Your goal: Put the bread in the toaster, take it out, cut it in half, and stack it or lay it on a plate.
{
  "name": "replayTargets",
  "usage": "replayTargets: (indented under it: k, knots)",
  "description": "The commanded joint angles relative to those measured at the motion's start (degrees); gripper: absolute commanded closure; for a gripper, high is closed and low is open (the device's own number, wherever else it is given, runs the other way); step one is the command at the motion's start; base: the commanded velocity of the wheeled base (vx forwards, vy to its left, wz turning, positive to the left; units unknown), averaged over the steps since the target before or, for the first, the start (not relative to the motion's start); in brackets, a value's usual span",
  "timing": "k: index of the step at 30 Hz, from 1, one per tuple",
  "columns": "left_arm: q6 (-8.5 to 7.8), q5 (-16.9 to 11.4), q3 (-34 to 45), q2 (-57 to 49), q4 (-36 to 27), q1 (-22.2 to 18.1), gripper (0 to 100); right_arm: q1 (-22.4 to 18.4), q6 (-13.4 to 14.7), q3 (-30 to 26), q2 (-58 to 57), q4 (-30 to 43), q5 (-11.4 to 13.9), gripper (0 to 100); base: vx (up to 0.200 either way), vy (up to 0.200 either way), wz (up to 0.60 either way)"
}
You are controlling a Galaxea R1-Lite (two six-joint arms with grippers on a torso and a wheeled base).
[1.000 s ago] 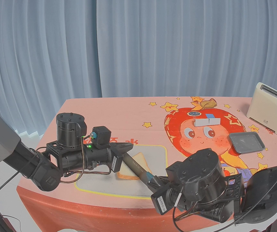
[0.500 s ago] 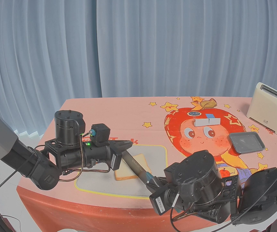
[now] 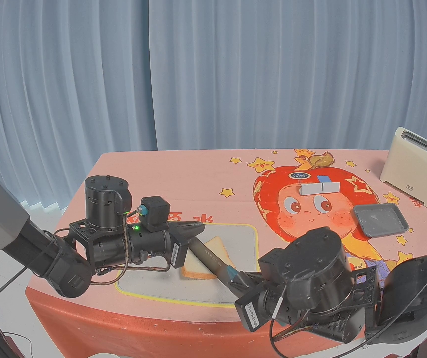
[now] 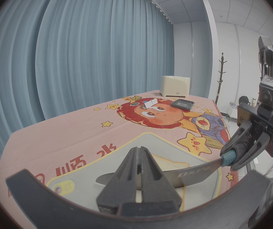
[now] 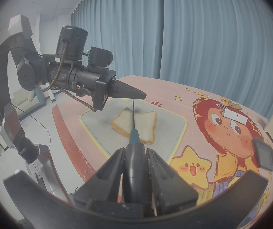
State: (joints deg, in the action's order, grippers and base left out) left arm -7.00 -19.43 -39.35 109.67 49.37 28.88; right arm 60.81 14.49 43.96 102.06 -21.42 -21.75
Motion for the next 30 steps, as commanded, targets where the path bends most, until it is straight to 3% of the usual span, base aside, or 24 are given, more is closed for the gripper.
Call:
replayTargets:
  k: [1, 14, 30]
  knots:
    - [-0.03, 0.01, 0.42, -0.07, -0.5, 0.3, 100, -0.07, -0.08, -0.1, -1.16, -0.2, -0.14, 100, 0.0, 0.0, 0.0]
    - [-0.03, 0.1, -2.05, -0.15, -0.59, -1.55, 100, 0.28, 0.36, 0.16, 2.44, -0.55, -0.05, 100, 0.0, 0.0, 0.0]
    - [0.05, 0.1, -0.73, 0.11, -0.68, -0.05, 100, -0.07, -0.08, -0.1, -1.78, 0.15, -0.14, 100, 0.0, 0.0, 0.0]
